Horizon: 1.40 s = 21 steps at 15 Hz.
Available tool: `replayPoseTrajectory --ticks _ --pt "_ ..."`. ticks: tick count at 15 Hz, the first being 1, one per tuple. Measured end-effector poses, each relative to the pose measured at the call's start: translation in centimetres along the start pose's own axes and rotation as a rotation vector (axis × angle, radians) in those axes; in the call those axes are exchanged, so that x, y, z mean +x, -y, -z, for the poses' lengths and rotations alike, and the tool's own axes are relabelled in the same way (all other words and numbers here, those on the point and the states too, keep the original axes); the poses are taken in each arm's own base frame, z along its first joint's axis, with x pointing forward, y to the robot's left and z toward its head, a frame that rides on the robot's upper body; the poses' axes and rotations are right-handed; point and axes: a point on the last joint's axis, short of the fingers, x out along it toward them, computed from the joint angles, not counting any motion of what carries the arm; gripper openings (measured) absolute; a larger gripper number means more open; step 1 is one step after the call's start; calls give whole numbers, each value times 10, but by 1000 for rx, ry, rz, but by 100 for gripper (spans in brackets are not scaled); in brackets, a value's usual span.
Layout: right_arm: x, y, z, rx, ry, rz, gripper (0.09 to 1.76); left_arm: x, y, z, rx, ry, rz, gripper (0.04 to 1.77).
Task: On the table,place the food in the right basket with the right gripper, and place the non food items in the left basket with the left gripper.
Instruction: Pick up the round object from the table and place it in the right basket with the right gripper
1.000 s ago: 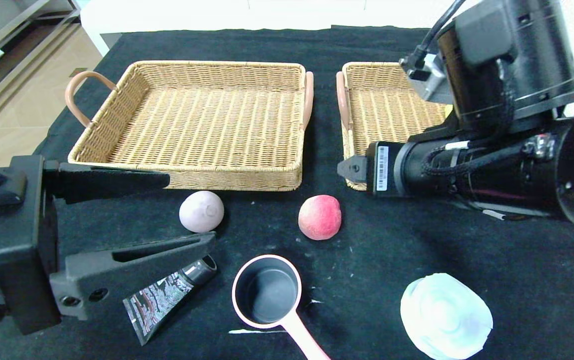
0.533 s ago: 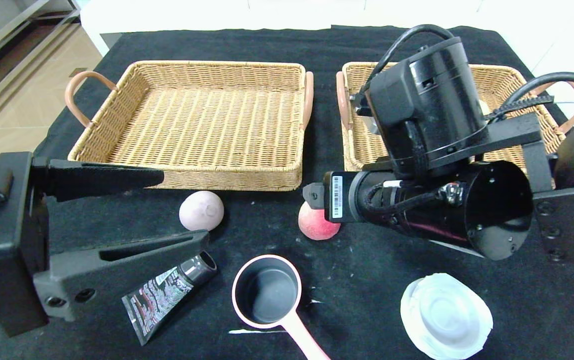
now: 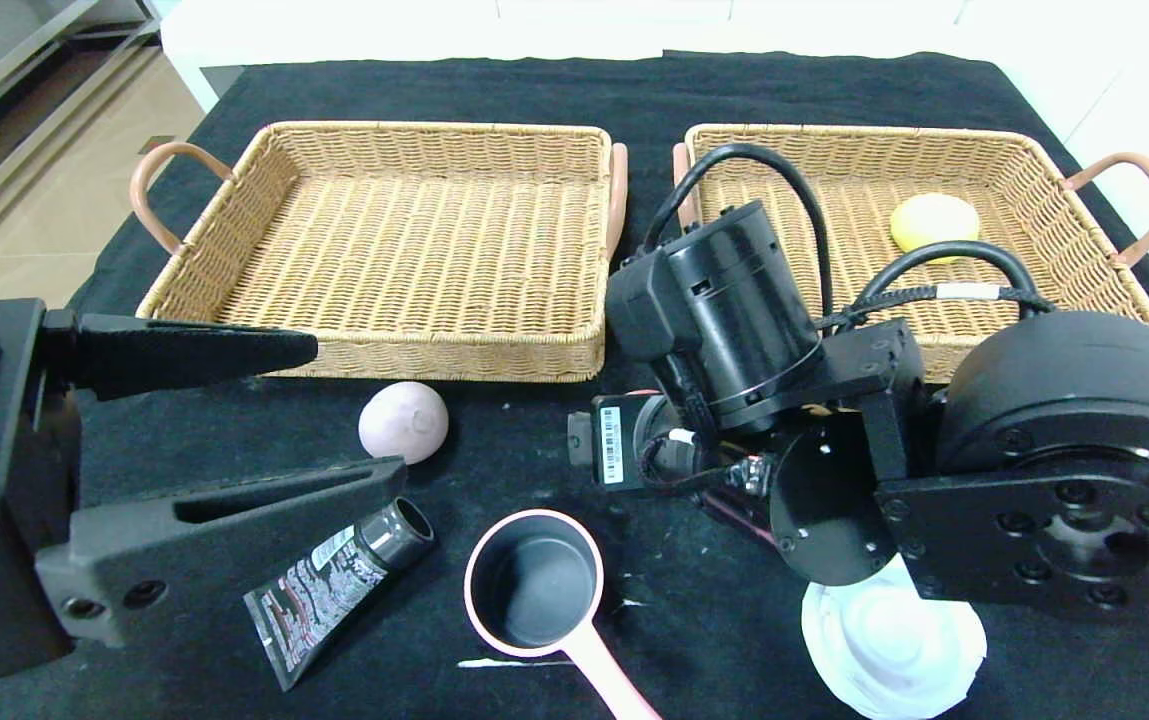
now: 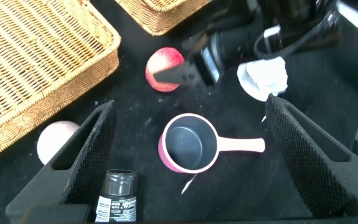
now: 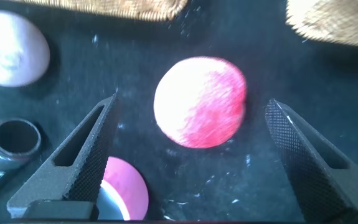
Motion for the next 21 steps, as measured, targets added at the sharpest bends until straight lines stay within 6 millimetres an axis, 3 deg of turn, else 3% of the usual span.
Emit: replayPoseTrajectory --ticks 10,21 --pt "22 -10 15 -45 29 53 170 -1 0 0 0 2 0 172" --pt "49 -6 20 -86 50 130 170 0 0 0 0 1 0 172"
